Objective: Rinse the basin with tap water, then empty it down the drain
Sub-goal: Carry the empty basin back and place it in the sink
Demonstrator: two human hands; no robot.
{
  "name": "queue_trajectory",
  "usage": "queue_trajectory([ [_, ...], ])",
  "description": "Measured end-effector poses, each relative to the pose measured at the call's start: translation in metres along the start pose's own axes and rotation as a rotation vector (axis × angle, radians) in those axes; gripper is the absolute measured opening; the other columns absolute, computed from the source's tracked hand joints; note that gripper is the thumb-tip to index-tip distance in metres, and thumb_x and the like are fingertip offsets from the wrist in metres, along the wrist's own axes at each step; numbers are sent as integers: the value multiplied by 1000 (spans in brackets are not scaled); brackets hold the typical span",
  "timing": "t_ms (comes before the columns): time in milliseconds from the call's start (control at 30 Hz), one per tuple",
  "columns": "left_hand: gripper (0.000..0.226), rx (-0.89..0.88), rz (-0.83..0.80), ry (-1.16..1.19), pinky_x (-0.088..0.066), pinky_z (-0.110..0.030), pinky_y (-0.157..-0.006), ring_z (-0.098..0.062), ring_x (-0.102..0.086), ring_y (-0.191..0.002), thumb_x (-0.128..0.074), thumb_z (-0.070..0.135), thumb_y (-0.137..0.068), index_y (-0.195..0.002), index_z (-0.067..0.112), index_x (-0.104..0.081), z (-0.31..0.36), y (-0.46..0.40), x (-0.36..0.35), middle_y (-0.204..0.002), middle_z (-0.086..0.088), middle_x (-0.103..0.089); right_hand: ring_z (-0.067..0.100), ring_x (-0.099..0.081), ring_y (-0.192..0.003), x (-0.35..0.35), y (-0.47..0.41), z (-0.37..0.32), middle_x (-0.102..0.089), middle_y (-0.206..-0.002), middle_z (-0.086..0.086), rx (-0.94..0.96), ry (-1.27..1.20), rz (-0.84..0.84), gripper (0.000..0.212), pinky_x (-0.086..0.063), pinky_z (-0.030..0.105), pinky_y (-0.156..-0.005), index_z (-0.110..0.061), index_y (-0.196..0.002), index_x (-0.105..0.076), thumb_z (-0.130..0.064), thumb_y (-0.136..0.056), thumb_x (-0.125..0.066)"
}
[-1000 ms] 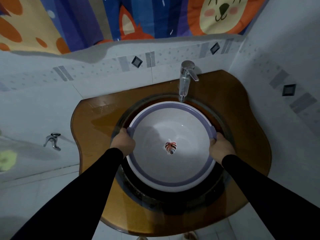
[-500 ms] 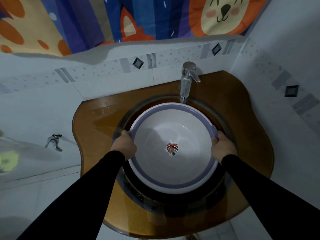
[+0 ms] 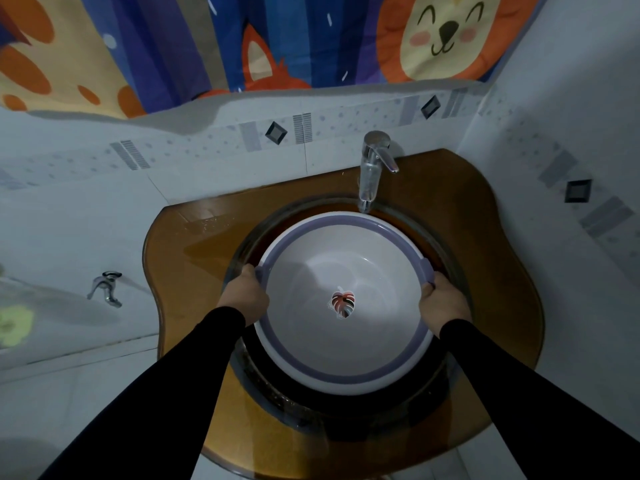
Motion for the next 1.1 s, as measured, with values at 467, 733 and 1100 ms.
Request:
queue_trajectory([
  [467,32,-20,80,22,-32,-27,-43,-21,-52,-60,-36,14,-102,-133,14,-33,-11,-9,-6,-84,-8,-57,33,-59,-105,0,3,-1,-59,-118,14,-18,33,-42,40,-47,36,-79,-18,-139,-36,-32,-102,-27],
  [733,33,-23,51,18,-32,-26,-42,-18,-49,-56,-38,17,-102,-134,13,-32,-13,-8,-8,-81,-6,-55,34,-57,-109,-1,1,1,-56,-127,12,-4,-13,-5,45,-46,37,-80,-24,-145,-29,-35,-102,-24],
  [1100,29,-34,43,-6,-32,-26,-45,-18,-48,-59,-36,15,-102,-131,11,-37,-11,-9,-8,-82,-5,-52,33,-58,-106,-1,1,2,-58,-123,13,12,-21,-13,43,-39,31,-73,-20,-143,-33,-32,-102,-27],
])
Point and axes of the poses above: each hand's wrist, its own y-axis away from the middle knuckle, its own x-axis out of the back of the hand, z = x × y, the point moved 4 cm from there along -y, towards the middle knuckle
